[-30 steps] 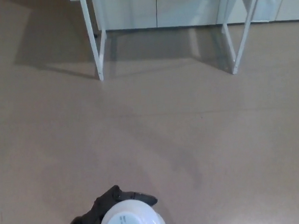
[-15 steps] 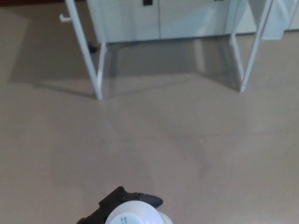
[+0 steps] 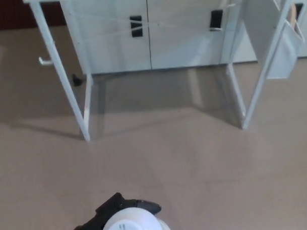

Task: The robot picks up a bottle from a person using its left hand and walk towards the table in frontand put the bottle on the table.

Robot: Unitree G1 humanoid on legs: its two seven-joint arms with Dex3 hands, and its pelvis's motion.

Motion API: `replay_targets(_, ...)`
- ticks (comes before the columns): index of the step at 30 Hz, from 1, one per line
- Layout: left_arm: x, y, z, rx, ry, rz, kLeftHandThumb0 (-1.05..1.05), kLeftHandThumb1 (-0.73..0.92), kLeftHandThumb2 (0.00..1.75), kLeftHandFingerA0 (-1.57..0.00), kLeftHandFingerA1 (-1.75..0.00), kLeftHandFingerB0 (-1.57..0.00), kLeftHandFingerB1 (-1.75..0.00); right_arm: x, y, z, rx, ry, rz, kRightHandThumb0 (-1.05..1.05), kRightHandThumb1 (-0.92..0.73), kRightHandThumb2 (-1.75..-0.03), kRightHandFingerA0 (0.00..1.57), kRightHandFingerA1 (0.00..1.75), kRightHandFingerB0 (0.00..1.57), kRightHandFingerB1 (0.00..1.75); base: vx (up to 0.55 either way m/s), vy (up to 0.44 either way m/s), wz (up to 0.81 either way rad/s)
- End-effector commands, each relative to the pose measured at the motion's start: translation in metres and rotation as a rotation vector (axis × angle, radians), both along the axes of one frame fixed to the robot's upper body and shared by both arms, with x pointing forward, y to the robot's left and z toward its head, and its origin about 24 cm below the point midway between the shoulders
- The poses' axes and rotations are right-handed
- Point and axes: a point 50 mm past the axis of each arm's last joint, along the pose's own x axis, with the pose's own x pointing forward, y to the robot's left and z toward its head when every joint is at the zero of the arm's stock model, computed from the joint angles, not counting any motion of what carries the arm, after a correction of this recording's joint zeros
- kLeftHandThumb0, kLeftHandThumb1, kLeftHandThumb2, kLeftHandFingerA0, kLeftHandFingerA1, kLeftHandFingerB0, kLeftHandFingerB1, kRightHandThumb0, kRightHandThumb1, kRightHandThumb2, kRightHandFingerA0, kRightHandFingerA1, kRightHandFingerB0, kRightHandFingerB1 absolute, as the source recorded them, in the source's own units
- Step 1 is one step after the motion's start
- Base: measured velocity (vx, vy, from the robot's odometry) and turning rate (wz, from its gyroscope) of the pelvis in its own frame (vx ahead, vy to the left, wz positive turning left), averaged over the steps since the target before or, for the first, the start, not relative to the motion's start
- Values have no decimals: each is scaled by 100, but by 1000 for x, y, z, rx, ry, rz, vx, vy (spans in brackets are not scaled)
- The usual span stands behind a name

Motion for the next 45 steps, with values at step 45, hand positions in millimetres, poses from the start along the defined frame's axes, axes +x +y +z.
replay_targets(45, -10, -5, 4, -40, -47, -21, 3, 85, 77, -99, -146, -72, -110, -6, -5, 1, -2, 45, 28, -39, -71, -62, 69, 56, 56, 44, 356, -32, 0)
